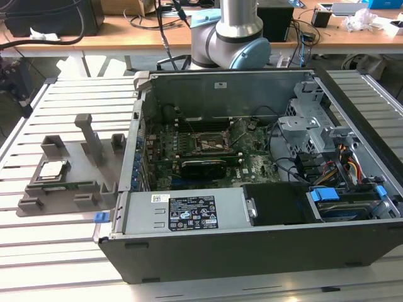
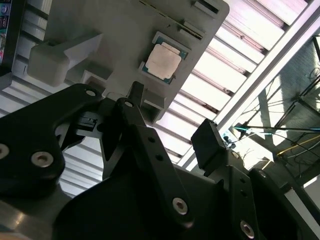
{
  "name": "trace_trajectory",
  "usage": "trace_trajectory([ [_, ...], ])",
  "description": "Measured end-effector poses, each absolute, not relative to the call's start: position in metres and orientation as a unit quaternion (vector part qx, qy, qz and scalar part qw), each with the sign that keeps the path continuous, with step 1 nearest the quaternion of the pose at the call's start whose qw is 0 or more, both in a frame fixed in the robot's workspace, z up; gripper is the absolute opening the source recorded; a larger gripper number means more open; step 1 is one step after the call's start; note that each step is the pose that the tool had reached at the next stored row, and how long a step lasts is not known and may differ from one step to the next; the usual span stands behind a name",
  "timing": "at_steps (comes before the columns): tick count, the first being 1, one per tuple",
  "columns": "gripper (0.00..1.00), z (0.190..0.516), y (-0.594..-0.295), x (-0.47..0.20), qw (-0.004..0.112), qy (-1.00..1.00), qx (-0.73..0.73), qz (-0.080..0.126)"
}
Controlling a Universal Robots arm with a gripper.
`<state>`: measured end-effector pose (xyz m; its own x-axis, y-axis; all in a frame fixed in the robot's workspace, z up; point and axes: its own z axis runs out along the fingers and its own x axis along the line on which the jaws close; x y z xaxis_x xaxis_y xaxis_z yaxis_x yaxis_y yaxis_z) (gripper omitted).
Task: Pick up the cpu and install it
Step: 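Pick up the cpu and move it towards the insertion slot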
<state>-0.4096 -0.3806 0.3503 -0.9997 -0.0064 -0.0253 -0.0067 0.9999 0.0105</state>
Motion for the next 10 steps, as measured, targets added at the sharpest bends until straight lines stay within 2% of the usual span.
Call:
trace_trajectory([
  [10,0.66,0.3442,-0.3806,-0.4095,0.013,1.000,-0.003,0.005],
])
